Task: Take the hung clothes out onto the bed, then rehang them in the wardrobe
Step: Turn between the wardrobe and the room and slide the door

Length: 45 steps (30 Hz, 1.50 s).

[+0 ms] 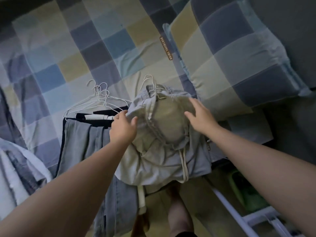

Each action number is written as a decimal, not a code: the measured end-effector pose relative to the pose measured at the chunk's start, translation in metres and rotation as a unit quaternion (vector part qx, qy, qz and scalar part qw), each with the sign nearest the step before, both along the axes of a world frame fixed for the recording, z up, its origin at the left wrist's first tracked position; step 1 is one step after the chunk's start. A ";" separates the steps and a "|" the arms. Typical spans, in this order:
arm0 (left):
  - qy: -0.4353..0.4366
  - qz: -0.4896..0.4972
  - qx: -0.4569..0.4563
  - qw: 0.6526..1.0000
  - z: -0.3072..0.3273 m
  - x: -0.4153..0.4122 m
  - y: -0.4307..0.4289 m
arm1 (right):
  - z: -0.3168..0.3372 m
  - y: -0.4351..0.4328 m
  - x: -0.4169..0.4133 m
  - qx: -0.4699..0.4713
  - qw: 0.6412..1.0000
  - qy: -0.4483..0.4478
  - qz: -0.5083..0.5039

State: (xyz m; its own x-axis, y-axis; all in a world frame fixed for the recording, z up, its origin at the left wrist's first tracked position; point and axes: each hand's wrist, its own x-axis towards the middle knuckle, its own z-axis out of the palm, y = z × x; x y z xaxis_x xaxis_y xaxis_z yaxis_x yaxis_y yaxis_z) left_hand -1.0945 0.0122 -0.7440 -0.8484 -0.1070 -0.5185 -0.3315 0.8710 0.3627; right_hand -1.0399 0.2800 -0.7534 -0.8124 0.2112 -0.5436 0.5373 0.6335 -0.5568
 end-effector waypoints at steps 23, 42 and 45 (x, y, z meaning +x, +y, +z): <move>0.048 -0.301 0.029 0.952 0.158 0.128 -0.135 | 0.176 -0.184 0.164 0.102 0.994 0.038 0.010; 0.137 -0.626 0.128 0.757 0.236 0.268 -0.095 | 0.290 -0.281 0.419 0.295 0.908 0.035 -0.295; 0.153 -0.680 0.156 0.700 0.257 0.318 -0.066 | 0.310 -0.288 0.479 0.314 0.873 0.034 -0.371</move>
State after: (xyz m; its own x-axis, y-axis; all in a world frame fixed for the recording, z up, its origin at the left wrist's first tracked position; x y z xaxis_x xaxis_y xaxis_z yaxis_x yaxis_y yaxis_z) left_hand -0.7765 -0.0541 -0.4874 -0.1317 0.9855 -0.1073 0.8619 0.1673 0.4786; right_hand -0.5612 -0.0079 -0.4433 -0.3516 0.9321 -0.0866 0.9087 0.3176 -0.2709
